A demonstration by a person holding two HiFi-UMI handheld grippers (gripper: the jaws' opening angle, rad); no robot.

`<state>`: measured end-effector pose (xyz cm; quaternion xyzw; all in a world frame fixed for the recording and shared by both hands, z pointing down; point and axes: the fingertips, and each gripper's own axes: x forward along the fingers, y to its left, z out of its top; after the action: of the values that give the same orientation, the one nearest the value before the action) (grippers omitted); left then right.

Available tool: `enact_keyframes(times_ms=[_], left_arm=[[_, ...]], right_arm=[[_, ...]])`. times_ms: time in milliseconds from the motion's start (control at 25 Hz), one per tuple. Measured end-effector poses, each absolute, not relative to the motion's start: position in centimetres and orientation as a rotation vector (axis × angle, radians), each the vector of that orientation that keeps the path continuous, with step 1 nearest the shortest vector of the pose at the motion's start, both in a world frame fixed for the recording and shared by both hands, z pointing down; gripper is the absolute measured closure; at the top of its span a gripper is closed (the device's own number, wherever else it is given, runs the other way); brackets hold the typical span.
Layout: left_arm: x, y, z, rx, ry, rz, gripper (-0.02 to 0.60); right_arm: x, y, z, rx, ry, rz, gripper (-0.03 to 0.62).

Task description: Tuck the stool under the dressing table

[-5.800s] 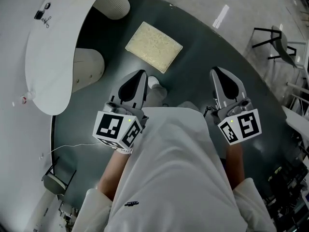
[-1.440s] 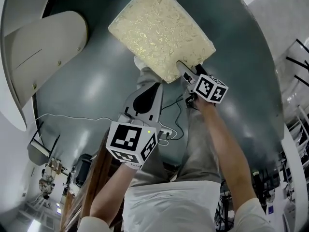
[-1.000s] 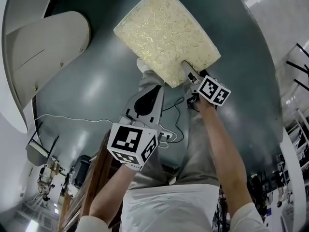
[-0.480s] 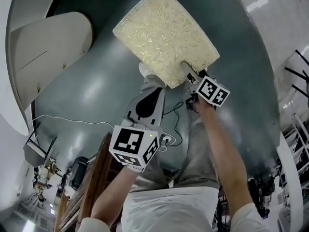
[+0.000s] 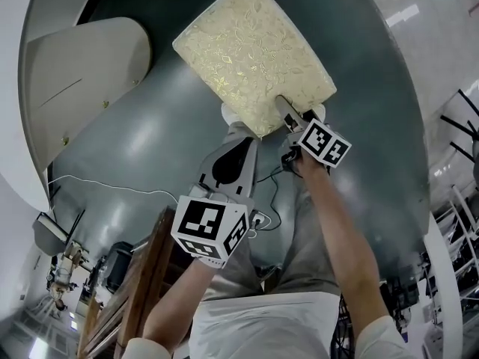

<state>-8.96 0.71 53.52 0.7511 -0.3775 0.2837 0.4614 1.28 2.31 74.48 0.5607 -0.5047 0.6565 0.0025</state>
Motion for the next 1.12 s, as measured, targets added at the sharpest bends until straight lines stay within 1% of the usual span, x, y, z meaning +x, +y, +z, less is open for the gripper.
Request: enact_keyframes(times_ms=[280, 600, 1120], left_arm=[[-10.0, -0.3, 54.3, 1.821, -0.92, 0.689, 0.572], [-12.1, -3.3, 54.6, 1.816, -0.951, 0.67, 0.572], [-17.9, -7.2, 54.7, 1.805, -1.066, 0.608, 0.572]], right_arm=[[-0.9, -1.3, 74.7, 1.728, -1.63, 2.013, 0.117], [-4.0, -7.9, 74.4, 1.712, -1.678, 2.016, 0.117], [-10.9, -16.5, 74.0, 1.723, -1.751, 2.032, 0.123]])
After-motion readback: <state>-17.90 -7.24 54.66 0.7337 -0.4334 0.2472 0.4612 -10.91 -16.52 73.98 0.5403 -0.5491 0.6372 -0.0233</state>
